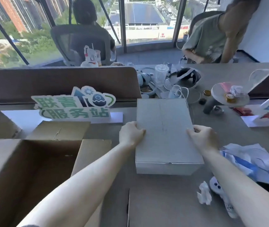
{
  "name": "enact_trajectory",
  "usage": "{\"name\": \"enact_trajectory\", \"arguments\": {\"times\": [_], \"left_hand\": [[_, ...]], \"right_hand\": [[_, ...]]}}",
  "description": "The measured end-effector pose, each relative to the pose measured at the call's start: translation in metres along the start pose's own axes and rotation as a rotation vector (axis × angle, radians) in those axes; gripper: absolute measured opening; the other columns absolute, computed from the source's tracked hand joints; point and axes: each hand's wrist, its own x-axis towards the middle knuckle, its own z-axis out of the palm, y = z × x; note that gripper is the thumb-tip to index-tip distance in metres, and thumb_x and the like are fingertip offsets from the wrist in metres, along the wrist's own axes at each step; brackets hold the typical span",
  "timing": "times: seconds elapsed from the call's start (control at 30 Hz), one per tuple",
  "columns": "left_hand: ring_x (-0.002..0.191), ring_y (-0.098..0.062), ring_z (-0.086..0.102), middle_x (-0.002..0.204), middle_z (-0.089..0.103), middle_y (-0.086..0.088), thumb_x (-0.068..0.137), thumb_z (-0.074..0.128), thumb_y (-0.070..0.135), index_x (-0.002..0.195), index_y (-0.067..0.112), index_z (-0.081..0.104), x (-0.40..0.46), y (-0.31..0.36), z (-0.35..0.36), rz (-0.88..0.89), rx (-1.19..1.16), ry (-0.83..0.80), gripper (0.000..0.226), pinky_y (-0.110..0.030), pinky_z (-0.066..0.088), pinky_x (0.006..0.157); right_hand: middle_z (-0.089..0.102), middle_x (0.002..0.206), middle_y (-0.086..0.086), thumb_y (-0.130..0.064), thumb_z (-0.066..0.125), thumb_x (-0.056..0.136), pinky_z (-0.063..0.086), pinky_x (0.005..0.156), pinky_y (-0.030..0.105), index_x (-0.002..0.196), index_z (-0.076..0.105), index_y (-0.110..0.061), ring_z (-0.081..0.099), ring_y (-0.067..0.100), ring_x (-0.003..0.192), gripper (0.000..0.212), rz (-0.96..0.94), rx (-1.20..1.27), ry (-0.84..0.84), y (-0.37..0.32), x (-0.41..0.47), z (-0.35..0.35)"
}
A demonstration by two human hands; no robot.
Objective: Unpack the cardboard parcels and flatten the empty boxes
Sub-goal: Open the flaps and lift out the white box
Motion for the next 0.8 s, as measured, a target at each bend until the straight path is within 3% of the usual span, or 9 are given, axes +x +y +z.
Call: {"name": "enact_trajectory", "arguments": {"times": [0.1, 0.23, 0.4, 0.47, 0.5, 0.57, 0.6, 0.67, 0.8], "left_hand": [[0.083, -0.023, 0.066, 0.084, 0.071, 0.001, 0.081, 0.06, 0.028, 0.091, 0.019, 0.07, 0.012, -0.003, 0.019, -0.029, -0.005, -0.042, 0.017, -0.03, 0.05, 0.066], [0.087, -0.02, 0.065, 0.091, 0.072, 0.004, 0.081, 0.058, 0.022, 0.098, 0.023, 0.07, 0.022, -0.004, 0.039, -0.049, -0.037, -0.101, 0.022, -0.026, 0.045, 0.066], [0.097, -0.021, 0.064, 0.103, 0.071, 0.005, 0.084, 0.056, 0.022, 0.112, 0.025, 0.065, 0.027, -0.009, 0.047, -0.042, -0.006, -0.146, 0.029, -0.028, 0.045, 0.072], [0.104, -0.02, 0.062, 0.113, 0.069, 0.005, 0.087, 0.056, 0.019, 0.122, 0.024, 0.06, 0.023, -0.008, 0.045, -0.029, -0.012, -0.174, 0.036, -0.026, 0.041, 0.074], [0.108, -0.019, 0.061, 0.118, 0.068, 0.005, 0.088, 0.057, 0.019, 0.127, 0.024, 0.057, 0.019, -0.008, 0.042, -0.009, -0.018, -0.182, 0.039, -0.025, 0.04, 0.077], [0.114, -0.019, 0.059, 0.124, 0.065, 0.004, 0.091, 0.057, 0.022, 0.133, 0.023, 0.054, 0.005, -0.011, 0.028, 0.063, -0.009, -0.161, 0.042, -0.026, 0.043, 0.084], [0.114, -0.018, 0.059, 0.125, 0.065, 0.003, 0.092, 0.058, 0.023, 0.135, 0.022, 0.055, -0.005, -0.016, 0.017, 0.104, -0.001, -0.143, 0.043, -0.027, 0.045, 0.089], [0.109, -0.013, 0.062, 0.123, 0.067, 0.004, 0.093, 0.06, 0.022, 0.131, 0.021, 0.061, -0.027, -0.033, -0.01, 0.172, -0.018, -0.119, 0.038, -0.024, 0.046, 0.092], [0.094, -0.001, 0.066, 0.107, 0.072, 0.008, 0.093, 0.063, 0.018, 0.115, 0.021, 0.071, -0.081, -0.1, -0.084, 0.215, -0.007, -0.072, 0.024, -0.02, 0.05, 0.09]], "right_hand": [[0.065, 0.068, 0.011, -0.034, 0.064, 0.082, 0.047, 0.063, 0.037, 0.071, 0.068, -0.008, 0.059, 0.037, 0.073, 0.029, 0.036, -0.03, -0.052, 0.013, 0.014, 0.01], [0.055, 0.059, 0.01, -0.03, 0.064, 0.083, 0.045, 0.059, 0.037, 0.068, 0.059, -0.003, 0.055, 0.038, 0.069, 0.031, 0.069, -0.047, -0.086, 0.033, 0.028, 0.025], [0.049, 0.054, 0.002, -0.034, 0.058, 0.085, 0.036, 0.053, 0.031, 0.061, 0.049, -0.011, 0.048, 0.033, 0.066, 0.035, 0.047, -0.014, -0.129, 0.045, 0.034, 0.035], [0.059, 0.067, 0.004, -0.038, 0.053, 0.086, 0.041, 0.06, 0.035, 0.074, 0.058, -0.012, 0.055, 0.036, 0.076, 0.029, 0.044, -0.024, -0.161, 0.041, 0.031, 0.036], [0.067, 0.085, 0.01, -0.034, 0.056, 0.089, 0.045, 0.07, 0.038, 0.089, 0.065, -0.012, 0.058, 0.037, 0.09, 0.023, 0.02, -0.059, -0.16, 0.038, 0.026, 0.038], [0.062, 0.127, 0.015, -0.02, 0.063, 0.091, 0.041, 0.096, 0.04, 0.125, 0.062, -0.008, 0.051, 0.038, 0.117, 0.036, -0.114, -0.096, -0.073, 0.029, 0.006, 0.047], [0.058, 0.135, 0.013, -0.014, 0.065, 0.09, 0.037, 0.102, 0.039, 0.13, 0.06, -0.006, 0.048, 0.036, 0.123, 0.041, -0.213, -0.062, -0.028, 0.02, -0.011, 0.052], [0.059, 0.136, 0.01, -0.006, 0.067, 0.087, 0.041, 0.102, 0.038, 0.126, 0.064, -0.008, 0.049, 0.031, 0.124, 0.039, -0.425, 0.025, -0.04, -0.001, -0.053, 0.065], [0.058, 0.133, -0.006, -0.006, 0.067, 0.086, 0.049, 0.092, 0.029, 0.115, 0.069, -0.021, 0.052, 0.016, 0.117, 0.033, -0.721, 0.132, -0.253, -0.037, -0.144, 0.096]]}}
